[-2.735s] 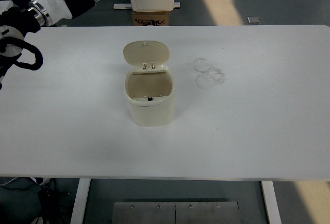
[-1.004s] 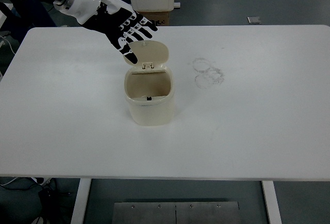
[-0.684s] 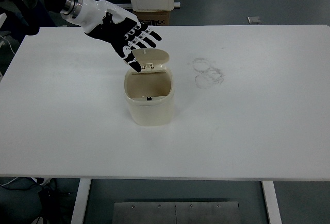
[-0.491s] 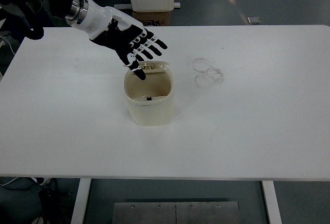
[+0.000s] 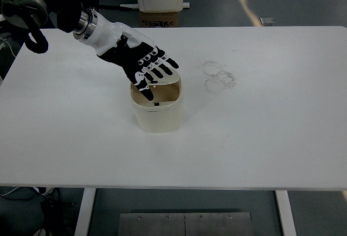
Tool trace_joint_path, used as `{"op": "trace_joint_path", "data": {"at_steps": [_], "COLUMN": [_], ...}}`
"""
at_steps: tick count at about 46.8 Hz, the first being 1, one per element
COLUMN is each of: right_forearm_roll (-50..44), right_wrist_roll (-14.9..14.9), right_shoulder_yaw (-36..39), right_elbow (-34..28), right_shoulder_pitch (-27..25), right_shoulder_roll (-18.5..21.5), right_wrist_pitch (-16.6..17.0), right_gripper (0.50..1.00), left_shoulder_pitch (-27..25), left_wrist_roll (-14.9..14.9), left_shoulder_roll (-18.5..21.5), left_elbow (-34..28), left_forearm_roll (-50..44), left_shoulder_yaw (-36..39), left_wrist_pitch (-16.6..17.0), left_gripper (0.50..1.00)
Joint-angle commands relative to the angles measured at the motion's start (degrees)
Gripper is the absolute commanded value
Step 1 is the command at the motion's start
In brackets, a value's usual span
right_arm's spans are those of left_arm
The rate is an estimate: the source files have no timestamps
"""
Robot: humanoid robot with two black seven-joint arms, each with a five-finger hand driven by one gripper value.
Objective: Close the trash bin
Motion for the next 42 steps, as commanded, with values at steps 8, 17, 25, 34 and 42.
{"op": "trace_joint_path", "data": {"at_steps": [8,17,25,34,42], "right_forearm_roll": [0.0,0.0,0.0,0.0,0.0], "right_wrist_roll": [0.0,0.0,0.0,0.0,0.0], "right_shoulder_yaw": [0.0,0.0,0.0,0.0,0.0], "right_elbow": [0.0,0.0,0.0,0.0,0.0], "right_shoulder_pitch": [0.0,0.0,0.0,0.0,0.0], "right_shoulder_roll": [0.0,0.0,0.0,0.0,0.0], "right_wrist_pitch": [0.0,0.0,0.0,0.0,0.0], "right_gripper": [0.991,0.991,0.991,0.991,0.991], "left_shoulder_pitch": [0.6,1.8,3.3,4.7,5.1], "left_wrist_roll": [0.0,0.0,0.0,0.0,0.0], "left_shoulder_roll": [-0.2,-0.7,-1.0,-1.1,-1.1], "left_elbow": [-0.4,-0.4,-0.4,-0.4,-0.4], "left_forearm_roll": [0.6,1.2,1.2,1.2,1.2], "left_shoulder_yaw": [0.4,0.8,0.8,0.8,0.8], "left_wrist_pitch": [0.1,0.6,1.3,2.0,2.0], "left_gripper": [1.0,1.0,1.0,1.0,1.0]}}
